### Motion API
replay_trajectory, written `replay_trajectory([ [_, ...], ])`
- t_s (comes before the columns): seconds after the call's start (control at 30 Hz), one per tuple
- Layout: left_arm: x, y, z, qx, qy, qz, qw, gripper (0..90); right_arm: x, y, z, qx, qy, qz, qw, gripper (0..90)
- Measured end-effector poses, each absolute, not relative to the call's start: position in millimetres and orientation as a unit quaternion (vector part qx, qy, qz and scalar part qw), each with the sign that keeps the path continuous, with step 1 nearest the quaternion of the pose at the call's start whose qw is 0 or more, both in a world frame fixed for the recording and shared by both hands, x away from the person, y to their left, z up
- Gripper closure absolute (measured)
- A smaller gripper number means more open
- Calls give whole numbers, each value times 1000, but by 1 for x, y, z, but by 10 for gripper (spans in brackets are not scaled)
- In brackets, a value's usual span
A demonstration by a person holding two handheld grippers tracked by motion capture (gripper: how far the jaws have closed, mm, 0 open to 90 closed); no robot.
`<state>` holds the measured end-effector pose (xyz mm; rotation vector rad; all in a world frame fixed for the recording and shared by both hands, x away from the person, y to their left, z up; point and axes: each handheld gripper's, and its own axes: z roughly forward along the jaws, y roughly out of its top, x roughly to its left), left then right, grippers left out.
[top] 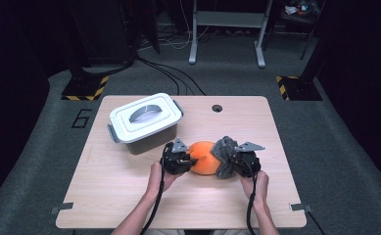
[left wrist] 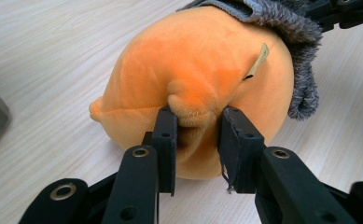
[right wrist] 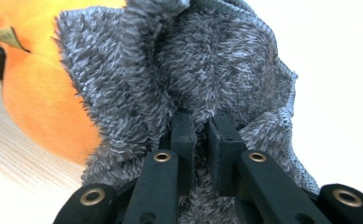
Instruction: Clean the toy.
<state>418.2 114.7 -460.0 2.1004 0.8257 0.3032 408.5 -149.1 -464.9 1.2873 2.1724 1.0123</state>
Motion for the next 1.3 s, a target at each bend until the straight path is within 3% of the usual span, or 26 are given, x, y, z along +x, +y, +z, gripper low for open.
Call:
replay_trajectory([
  [0.13, 416, 115, -458, 838, 317, 130, 424, 611, 408, -150, -464, 463, 779, 369, 207, 818],
  [0.27, 407, 112, -457, 852, 285, 156, 410, 406, 408, -152, -465, 466, 776, 374, 203, 818],
  [0.43, 403, 109, -461, 861, 276, 181, 388, 262, 407, -151, -464, 467, 775, 373, 205, 818],
  [0.6, 407, 109, -471, 859, 290, 171, 385, 250, 408, -152, -464, 465, 776, 373, 205, 818],
  [0.77, 410, 106, -474, 858, 287, 180, 386, 347, 407, -151, -464, 465, 775, 373, 206, 821],
  [0.93, 412, 105, -475, 853, 291, 183, 393, 599, 405, -150, -463, 463, 775, 375, 211, 826],
  [1.03, 413, 106, -473, 844, 312, 158, 406, 682, 403, -151, -461, 463, 772, 380, 212, 827],
  [1.3, 417, 111, -462, 825, 353, 95, 431, 717, 389, -151, -445, 447, 764, 404, 231, 828],
])
